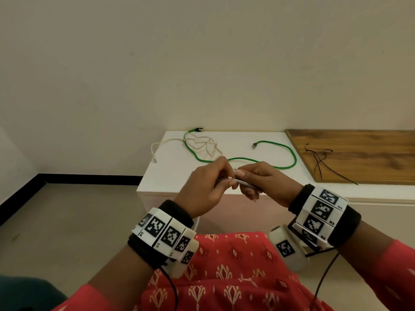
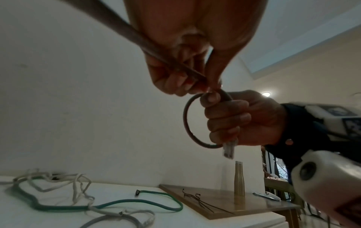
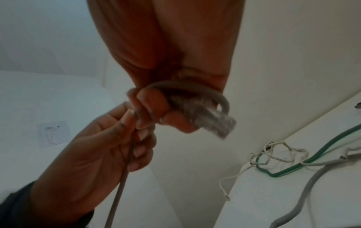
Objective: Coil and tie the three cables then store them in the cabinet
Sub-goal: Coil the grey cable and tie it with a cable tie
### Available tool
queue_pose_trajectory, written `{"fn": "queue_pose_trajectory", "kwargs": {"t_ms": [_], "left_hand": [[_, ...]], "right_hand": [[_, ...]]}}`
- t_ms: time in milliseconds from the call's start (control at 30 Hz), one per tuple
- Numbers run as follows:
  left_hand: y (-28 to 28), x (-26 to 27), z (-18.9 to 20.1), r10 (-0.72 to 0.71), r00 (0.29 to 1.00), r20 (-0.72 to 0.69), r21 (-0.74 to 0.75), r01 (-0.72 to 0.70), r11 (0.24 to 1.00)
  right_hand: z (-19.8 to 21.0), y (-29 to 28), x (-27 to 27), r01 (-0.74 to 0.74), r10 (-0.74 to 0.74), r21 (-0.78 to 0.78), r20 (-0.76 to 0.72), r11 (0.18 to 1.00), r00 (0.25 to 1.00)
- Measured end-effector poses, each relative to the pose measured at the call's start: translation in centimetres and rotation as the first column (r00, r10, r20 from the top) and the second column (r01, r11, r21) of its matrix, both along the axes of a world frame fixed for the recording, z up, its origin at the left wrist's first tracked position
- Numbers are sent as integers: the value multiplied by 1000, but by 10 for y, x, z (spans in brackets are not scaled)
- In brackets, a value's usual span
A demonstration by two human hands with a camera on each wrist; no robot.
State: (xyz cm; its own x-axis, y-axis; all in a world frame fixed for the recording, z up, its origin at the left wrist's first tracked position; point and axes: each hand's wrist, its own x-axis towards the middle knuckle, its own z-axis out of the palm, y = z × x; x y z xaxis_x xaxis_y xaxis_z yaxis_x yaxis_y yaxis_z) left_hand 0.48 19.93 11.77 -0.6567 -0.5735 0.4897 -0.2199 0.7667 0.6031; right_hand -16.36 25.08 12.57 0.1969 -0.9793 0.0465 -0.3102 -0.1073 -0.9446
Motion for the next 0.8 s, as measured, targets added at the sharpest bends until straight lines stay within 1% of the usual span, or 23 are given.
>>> {"fn": "queue_pose_trajectory", "kwargs": {"t_ms": [67,100,133,167,233,300,333,400,467,600,667,733,800], "left_hand": [[-1,3,0,163,986,-39,18,-163,987],[-2,3,0,247,968,-44,11,-246,969],[-3,3,0,277,959,-52,19,-276,961],[-3,4,2,253,966,-58,48,-250,967],[-5,7,5,122,988,-92,117,-111,987],[-7,9,8,36,992,-124,188,-12,982],[-8,10,9,22,992,-128,212,6,977],[-10,10,9,36,993,-108,210,-12,978],[-11,9,10,62,994,-94,208,-41,977],[-12,9,11,53,994,-93,240,-29,970],[-10,8,13,36,996,-83,236,-15,972],[-8,7,15,25,997,-71,193,-10,981],[-7,4,16,34,998,-54,136,-26,990]], "right_hand": [[-1,0,-3,-39,36,49,63,998,997],[-2,0,-4,-70,61,73,120,995,991],[-3,0,-4,-99,80,95,187,991,979],[-3,0,-3,-121,89,115,251,986,964],[-3,0,-2,-124,68,148,338,981,939],[0,0,-2,-80,16,173,345,982,938],[1,0,-2,-69,6,181,330,981,944],[3,1,-1,-97,42,179,289,979,956],[3,2,1,-130,76,171,291,977,954],[1,2,-2,-212,114,227,379,951,918],[1,2,0,-245,106,274,438,930,893],[3,3,6,-210,52,312,447,926,893],[5,5,10,-134,0,309,398,941,917]]}}
